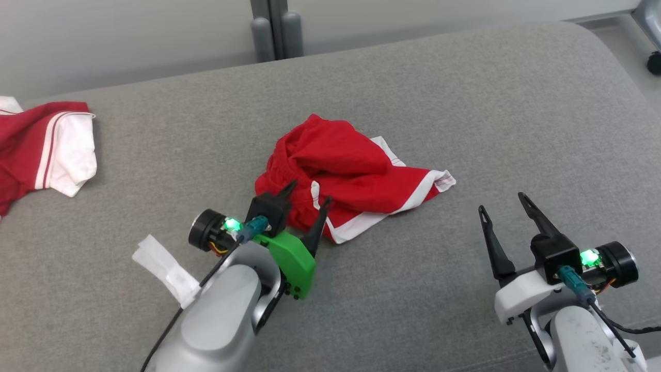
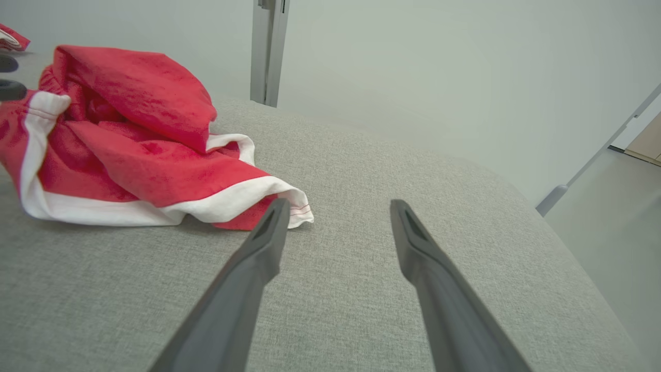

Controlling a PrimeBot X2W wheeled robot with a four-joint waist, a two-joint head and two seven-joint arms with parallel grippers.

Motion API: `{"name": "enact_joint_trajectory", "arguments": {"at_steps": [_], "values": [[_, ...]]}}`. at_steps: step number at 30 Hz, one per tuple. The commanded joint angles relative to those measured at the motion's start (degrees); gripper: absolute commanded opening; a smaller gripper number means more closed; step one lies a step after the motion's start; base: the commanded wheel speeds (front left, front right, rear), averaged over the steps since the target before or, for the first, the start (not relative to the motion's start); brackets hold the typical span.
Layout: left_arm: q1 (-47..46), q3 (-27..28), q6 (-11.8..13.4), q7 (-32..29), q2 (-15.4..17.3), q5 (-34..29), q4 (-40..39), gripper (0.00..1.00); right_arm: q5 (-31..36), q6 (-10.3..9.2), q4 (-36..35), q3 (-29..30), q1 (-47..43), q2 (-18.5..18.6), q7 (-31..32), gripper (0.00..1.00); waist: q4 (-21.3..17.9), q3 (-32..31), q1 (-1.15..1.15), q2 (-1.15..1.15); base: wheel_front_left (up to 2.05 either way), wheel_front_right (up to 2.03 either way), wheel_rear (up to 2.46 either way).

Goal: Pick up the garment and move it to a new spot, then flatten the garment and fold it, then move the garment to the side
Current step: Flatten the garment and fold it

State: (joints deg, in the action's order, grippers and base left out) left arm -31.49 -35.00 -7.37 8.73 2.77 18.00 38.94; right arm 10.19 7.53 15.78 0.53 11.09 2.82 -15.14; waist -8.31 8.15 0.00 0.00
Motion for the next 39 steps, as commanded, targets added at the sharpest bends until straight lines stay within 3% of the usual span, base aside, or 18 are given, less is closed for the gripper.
{"name": "enact_joint_trajectory", "arguments": {"at_steps": [1, 10, 12, 13, 14, 15, 16, 20, 21, 28, 39], "values": [[-2.45, -0.42, -0.17, -0.53, 0.37, 0.64, 1.4, 1.0, -0.13, -0.08, -0.25, 0.08, 0.34, 0.13, -0.02, 1.0, -2.24, 2.24, 0.0, 0.0, 0.0, 0.0, 0.0], [-7.65, -3.9, -0.18, -4.71, 0.87, 2.25, 9.05, 1.0, -0.4, -0.07, 0.36, 0.87, -0.24, 0.14, -0.01, 1.0, -2.42, 3.03, 0.0, 0.0, 0.0, 0.0, 0.0], [-7.97, -3.79, 0.17, -5.39, 1.05, 2.45, 10.18, 0.8, -0.55, -0.08, 0.21, 0.97, -0.41, 0.13, -0.01, 1.0, -2.22, 3.04, 0.0, 0.0, 0.0, 0.0, 0.0], [-8.0, -3.83, 0.48, -5.7, 1.14, 2.43, 10.67, 0.61, -0.59, -0.07, 0.15, 0.99, -0.48, 0.14, -0.01, 1.0, -2.12, 3.06, 0.0, 0.0, 0.0, 0.0, 0.0], [-7.88, -3.96, 0.85, -6.02, 1.25, 2.34, 11.19, 0.56, -0.65, -0.08, 0.11, 0.99, -0.5, 0.14, -0.01, 1.0, -1.99, 3.09, 0.0, 0.0, 0.0, 0.0, 0.0], [-7.64, -4.04, 1.03, -6.18, 1.26, 2.34, 11.54, 0.45, -0.75, -0.08, 0.08, 0.95, -0.49, 0.13, -0.01, 1.0, -1.88, 3.12, 0.0, 0.0, 0.0, 0.0, 0.0], [-7.2, -4.09, 1.33, -6.43, 1.26, 2.47, 12.05, 0.42, -0.88, -0.08, 0.04, 0.89, -0.46, 0.14, -0.01, 1.0, -1.74, 3.17, 0.0, 0.0, 0.0, 0.0, 0.0], [-5.9, -4.06, 2.0, -5.99, 1.17, 3.03, 12.75, 0.03, -1.21, -0.08, -0.09, 0.85, -0.38, 0.14, -0.01, 1.0, -1.21, 3.39, 0.0, 0.0, 0.0, 0.0, 0.0], [-5.72, -3.99, 2.07, -5.42, 1.14, 3.15, 12.56, 0.0, -1.16, -0.08, -0.11, 0.93, -0.35, 0.14, -0.01, 1.0, -1.07, 3.45, 0.0, 0.0, 0.0, 0.0, 0.0], [-2.19, -0.42, 2.77, 3.57, 0.88, 7.17, 7.67, 0.0, -0.79, -0.08, -0.52, 3.08, -1.34, 0.15, -0.01, 1.0, 1.1, 2.61, 0.0, 0.0, 0.0, 0.0, 0.0], [10.57, 5.85, 5.61, 6.44, 4.02, 11.83, -1.0, 0.0, -2.4, -0.08, -1.81, 5.67, -4.95, 0.14, -0.01, 1.0, 4.56, -0.19, 0.0, 0.0, 0.0, 0.0, 0.0]]}}
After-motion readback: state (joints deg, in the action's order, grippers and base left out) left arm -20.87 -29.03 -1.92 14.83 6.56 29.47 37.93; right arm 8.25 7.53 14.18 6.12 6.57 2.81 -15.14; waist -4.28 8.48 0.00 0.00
